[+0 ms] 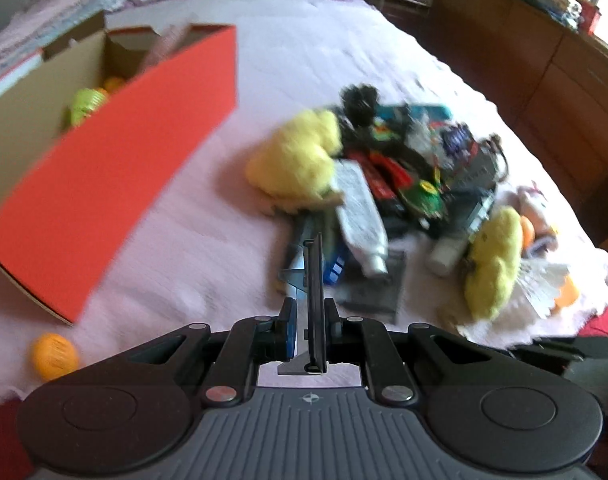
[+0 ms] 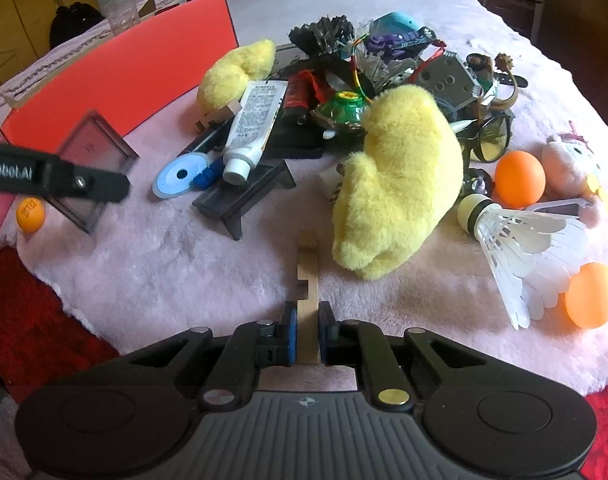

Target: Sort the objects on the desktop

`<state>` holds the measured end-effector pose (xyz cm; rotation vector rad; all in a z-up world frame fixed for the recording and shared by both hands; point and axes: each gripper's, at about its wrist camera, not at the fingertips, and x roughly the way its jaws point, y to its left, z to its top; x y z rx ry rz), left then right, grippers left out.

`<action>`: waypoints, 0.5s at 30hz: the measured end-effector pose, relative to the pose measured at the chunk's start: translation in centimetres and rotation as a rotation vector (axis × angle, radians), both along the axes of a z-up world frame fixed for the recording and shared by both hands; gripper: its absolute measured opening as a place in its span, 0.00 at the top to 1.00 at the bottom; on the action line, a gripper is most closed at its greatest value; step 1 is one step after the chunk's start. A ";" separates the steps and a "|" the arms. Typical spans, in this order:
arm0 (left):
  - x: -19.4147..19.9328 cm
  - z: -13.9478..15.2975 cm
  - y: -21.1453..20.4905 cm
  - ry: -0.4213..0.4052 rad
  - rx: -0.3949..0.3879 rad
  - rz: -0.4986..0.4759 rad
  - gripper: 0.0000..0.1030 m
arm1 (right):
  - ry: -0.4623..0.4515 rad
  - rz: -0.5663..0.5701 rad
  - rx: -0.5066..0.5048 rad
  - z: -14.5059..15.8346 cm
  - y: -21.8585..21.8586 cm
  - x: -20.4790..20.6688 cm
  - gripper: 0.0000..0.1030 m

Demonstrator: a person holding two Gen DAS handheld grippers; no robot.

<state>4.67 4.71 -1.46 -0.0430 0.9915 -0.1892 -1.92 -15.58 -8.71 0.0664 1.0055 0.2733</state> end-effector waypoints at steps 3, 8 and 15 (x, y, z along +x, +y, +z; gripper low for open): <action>1.0 1.4 1.3 -0.021 0.029 0.030 0.86 | -0.012 0.006 0.053 1.5 0.1 0.0 0.89; 2.8 4.8 3.7 -0.093 0.062 0.089 0.86 | -0.067 0.051 0.077 4.3 1.2 0.4 0.89; 7.3 9.5 8.5 -0.171 0.111 0.183 0.86 | -0.077 0.095 0.089 5.5 3.1 1.3 0.89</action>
